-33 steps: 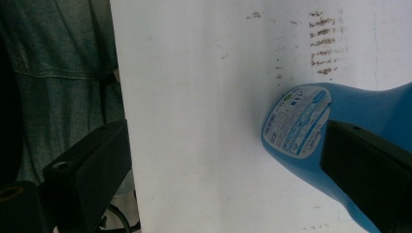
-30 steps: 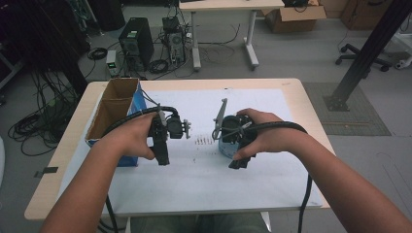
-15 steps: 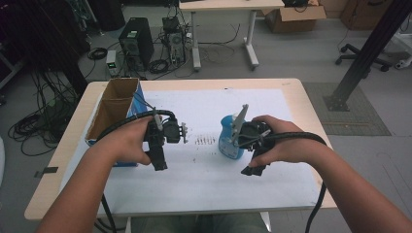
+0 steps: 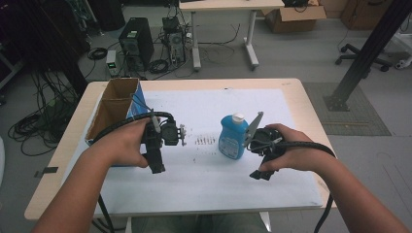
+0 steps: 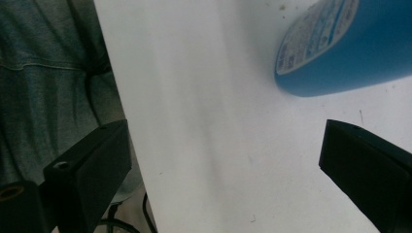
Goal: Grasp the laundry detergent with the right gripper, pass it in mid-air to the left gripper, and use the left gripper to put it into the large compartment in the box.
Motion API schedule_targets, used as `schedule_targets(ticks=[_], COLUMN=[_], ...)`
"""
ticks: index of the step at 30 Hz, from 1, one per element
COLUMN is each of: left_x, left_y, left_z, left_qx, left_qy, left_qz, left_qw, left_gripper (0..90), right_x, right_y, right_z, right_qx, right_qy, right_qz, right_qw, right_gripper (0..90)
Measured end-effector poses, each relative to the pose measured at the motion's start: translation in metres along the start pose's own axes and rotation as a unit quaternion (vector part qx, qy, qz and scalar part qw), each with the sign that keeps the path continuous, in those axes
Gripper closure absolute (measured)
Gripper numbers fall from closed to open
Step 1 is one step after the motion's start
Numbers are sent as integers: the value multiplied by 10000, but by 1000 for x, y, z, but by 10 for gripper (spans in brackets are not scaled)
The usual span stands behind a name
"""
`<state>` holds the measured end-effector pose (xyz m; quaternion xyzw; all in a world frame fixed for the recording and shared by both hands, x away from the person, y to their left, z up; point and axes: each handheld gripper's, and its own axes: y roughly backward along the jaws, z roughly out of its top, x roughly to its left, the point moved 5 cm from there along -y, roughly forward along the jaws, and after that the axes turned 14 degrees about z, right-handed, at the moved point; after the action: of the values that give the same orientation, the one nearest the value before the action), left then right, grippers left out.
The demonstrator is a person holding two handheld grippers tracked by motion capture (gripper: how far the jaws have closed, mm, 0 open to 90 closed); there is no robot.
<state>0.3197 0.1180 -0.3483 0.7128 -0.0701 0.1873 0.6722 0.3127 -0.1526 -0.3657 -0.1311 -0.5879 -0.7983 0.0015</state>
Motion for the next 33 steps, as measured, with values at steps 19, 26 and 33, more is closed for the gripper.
schedule_targets(ticks=[19, 26, 33], left_x=[0, 0, -2], left_y=[3, 3, 2], left_z=[-1, 0, -1], left_qx=[-30, -50, -14], left_qy=[-30, -47, -73], left_qz=[109, 111, 89], left_qw=[9999, 9999, 9999], left_gripper=[2, 2, 2], right_x=[-37, -46, -54], right_y=[-16, -19, -18], right_z=[-22, -20, -18], right_qx=[-576, -943, -1389], right_qy=[-486, -573, -614], right_qz=[-145, -161, -182], right_qw=[9970, 9938, 9882], right_gripper=[54, 53, 53])
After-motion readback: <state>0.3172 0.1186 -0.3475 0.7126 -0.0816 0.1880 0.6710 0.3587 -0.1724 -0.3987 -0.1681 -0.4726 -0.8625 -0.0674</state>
